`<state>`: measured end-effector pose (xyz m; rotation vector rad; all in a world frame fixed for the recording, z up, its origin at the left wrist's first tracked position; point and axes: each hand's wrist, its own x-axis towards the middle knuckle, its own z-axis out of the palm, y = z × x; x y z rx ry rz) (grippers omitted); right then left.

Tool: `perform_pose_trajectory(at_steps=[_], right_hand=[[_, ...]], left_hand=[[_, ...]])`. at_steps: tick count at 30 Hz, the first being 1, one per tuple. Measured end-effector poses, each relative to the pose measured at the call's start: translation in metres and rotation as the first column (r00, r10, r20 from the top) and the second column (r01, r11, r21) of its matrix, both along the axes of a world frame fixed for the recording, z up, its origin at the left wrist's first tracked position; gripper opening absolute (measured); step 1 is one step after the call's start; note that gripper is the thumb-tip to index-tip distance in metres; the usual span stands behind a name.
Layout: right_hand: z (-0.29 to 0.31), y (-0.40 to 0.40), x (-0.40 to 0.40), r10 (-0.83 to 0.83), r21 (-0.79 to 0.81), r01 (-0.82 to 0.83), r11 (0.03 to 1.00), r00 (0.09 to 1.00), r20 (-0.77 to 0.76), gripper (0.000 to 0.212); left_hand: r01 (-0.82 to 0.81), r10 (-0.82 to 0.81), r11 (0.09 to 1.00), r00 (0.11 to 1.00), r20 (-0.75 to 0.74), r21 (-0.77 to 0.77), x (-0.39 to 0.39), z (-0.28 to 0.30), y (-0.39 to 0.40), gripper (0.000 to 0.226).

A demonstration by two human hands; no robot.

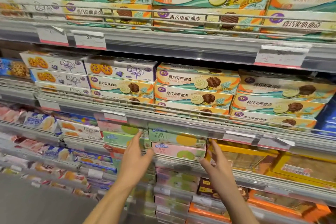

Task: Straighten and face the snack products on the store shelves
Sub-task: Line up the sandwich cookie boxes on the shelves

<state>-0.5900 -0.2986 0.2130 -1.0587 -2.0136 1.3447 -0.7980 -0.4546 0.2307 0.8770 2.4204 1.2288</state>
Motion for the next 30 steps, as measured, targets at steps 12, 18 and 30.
perform_pose_trajectory(at_steps=[12, 18, 30], right_hand=[[-0.019, -0.008, -0.055, -0.31, 0.041, 0.308, 0.951, 0.949, 0.053, 0.077], [-0.008, -0.035, -0.064, -0.504, 0.125, 0.496, 0.859, 0.863, 0.036, 0.07], [-0.014, -0.055, -0.05, -0.463, 0.066, 0.468, 0.881, 0.882, -0.084, 0.063]], left_hand=[[0.219, -0.218, 0.975, 0.975, 0.033, -0.031, -0.058, -0.025, 0.017, 0.065], [0.349, -0.349, 0.937, 0.936, 0.049, 0.005, -0.082, -0.033, 0.005, 0.059], [0.414, -0.414, 0.909, 0.91, 0.007, -0.038, -0.091, -0.026, -0.004, 0.054]])
